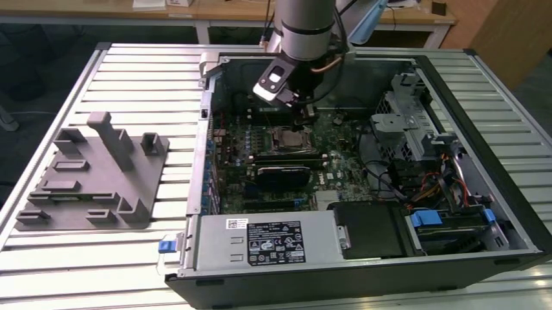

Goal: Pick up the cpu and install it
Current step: 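Close the cpu cover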

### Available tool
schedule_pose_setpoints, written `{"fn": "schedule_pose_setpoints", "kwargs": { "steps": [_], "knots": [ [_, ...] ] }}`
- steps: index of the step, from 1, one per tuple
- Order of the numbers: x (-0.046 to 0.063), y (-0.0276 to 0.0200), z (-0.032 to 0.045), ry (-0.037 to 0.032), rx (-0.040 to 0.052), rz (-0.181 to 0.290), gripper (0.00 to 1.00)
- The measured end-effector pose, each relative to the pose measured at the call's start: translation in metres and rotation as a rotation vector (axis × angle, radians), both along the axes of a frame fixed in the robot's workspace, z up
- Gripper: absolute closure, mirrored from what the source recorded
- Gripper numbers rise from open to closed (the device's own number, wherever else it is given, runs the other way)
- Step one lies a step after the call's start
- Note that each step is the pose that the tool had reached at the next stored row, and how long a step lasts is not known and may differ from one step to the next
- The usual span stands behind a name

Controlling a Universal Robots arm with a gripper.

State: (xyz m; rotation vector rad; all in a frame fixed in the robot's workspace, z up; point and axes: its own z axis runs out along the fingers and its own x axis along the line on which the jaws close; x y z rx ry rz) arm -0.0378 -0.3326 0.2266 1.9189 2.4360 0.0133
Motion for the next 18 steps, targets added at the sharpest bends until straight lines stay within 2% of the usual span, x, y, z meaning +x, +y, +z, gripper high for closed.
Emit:
{"fn": "schedule_pose_setpoints", "kwargs": {
  "steps": [18],
  "knots": [
    [0.0, 0.0, -0.0022, 0.0001, -0.0018, 0.329, 0.89]
  ]
}}
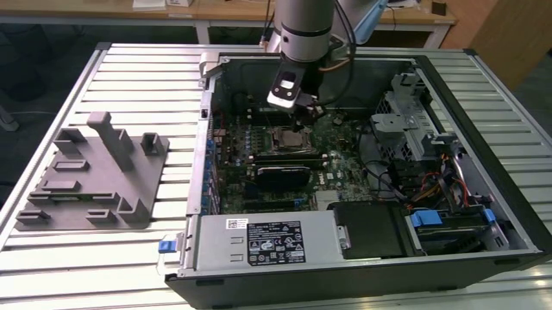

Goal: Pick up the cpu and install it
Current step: 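Close the cpu cover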

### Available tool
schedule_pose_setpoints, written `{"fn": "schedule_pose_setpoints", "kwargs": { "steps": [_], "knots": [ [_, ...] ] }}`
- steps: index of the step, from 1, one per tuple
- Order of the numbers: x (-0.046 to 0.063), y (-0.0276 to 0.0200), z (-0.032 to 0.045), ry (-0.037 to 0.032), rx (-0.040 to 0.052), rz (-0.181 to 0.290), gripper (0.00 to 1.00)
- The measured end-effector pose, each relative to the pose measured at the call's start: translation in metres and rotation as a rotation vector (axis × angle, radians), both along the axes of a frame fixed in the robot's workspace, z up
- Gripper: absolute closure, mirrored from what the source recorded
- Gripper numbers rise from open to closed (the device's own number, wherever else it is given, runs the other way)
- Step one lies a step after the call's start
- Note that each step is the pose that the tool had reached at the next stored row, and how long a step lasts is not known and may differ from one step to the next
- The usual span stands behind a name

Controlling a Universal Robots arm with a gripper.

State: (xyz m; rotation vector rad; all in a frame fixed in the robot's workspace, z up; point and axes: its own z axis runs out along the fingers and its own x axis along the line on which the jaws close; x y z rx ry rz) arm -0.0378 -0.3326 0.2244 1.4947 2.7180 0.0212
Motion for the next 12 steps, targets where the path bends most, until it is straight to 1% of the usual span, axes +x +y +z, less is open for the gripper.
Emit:
{"fn": "schedule_pose_setpoints", "kwargs": {
  "steps": [12],
  "knots": [
    [0.0, 0.0, -0.001, -0.0001, -0.0021, 0.217, 0.89]
  ]
}}
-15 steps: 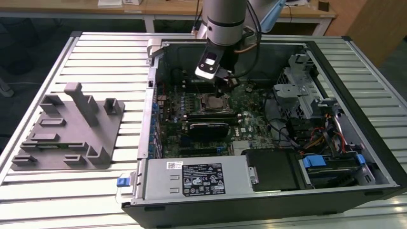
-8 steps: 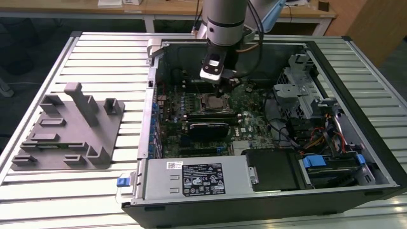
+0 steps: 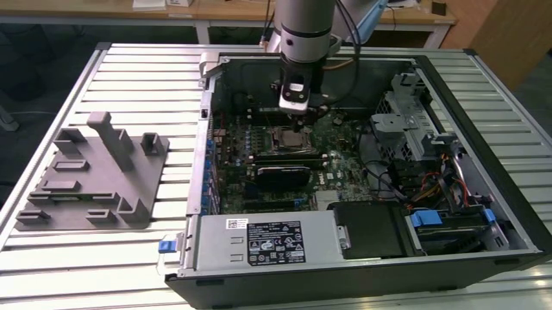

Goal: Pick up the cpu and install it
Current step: 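Close the cpu cover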

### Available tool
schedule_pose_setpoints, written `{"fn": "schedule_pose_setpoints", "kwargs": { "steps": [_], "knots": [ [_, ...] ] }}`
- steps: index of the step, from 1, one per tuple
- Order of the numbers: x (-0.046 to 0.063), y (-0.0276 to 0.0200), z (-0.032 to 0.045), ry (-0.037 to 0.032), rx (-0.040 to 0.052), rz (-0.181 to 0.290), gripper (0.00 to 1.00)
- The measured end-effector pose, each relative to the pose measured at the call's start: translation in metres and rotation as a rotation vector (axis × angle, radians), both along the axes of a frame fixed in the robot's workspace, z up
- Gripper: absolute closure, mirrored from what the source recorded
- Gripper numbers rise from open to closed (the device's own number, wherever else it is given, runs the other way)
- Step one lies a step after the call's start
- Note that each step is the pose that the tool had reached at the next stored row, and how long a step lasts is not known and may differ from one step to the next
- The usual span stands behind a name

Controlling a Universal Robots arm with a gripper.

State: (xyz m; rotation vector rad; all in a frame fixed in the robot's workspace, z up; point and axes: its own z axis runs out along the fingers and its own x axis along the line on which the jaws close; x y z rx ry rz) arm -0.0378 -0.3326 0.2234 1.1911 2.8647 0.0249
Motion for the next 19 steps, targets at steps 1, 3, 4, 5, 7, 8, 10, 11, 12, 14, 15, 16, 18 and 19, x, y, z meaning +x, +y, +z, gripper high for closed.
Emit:
{"fn": "schedule_pose_setpoints", "kwargs": {
  "steps": [1, 3, 4, 5, 7, 8, 10, 11, 12, 14, 15, 16, 18, 19],
  "knots": [
    [0.0, 0.0, -0.0001, 0.0001, -0.0002, 0.018, 0.89],
    [0.0, 0.0, -0.0003, 0.0, -0.0004, 0.054, 0.89],
    [0.0, 0.0, -0.0003, 0.0, -0.0006, 0.072, 0.89],
    [0.0, 0.0, -0.0004, 0.0, -0.0007, 0.09, 0.89],
    [0.0, 0.0, -0.0006, 0.0001, -0.0009, 0.127, 0.89],
    [0.0, 0.0, -0.0007, 0.0, -0.0011, 0.146, 0.89],
    [0.0, 0.0, -0.0009, 0.0, -0.0012, 0.181, 0.89],
    [0.0, 0.0, -0.001, 0.0, -0.0012, 0.2, 0.89],
    [0.0, 0.0, -0.0011, 0.0, -0.0012, 0.218, 0.89],
    [0.0, 0.0, -0.0013, 0.0, -0.0013, 0.256, 0.89],
    [0.0, 0.0, -0.0014, 0.0, -0.0013, 0.272, 0.89],
    [0.0, 0.0, -0.0015, 0.0, -0.0014, 0.29, 0.89],
    [0.0, 0.0, -0.0017, -0.0001, -0.0014, 0.327, 0.89],
    [0.0, 0.0, -0.0018, -0.0001, -0.0014, 0.346, 0.89]
  ]
}}
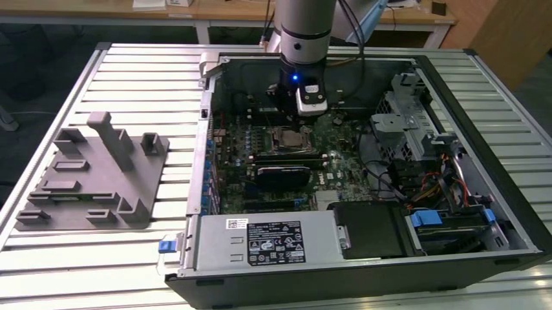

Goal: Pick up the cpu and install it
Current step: 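Close the cpu cover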

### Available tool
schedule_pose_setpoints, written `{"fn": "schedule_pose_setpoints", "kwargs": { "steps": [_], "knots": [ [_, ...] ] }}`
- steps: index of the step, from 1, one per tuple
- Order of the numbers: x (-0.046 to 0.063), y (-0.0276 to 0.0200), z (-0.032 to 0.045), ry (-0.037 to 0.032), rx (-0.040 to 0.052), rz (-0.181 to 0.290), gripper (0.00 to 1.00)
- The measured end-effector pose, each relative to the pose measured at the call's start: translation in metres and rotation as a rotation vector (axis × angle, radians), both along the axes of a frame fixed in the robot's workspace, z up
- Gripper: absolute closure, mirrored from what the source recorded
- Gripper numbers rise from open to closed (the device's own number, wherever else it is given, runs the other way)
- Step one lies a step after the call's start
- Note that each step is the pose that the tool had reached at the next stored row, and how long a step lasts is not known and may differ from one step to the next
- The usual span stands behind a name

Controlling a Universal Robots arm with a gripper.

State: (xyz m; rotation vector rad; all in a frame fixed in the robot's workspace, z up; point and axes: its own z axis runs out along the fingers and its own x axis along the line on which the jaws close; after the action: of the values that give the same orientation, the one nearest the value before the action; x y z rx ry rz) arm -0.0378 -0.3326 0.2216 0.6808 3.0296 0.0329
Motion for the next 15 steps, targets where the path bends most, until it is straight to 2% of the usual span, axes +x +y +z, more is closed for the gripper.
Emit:
{"fn": "schedule_pose_setpoints", "kwargs": {
  "steps": [15],
  "knots": [
    [0.0, 0.0, -0.0017, 0.0001, -0.0007, 0.272, 0.89]
  ]
}}
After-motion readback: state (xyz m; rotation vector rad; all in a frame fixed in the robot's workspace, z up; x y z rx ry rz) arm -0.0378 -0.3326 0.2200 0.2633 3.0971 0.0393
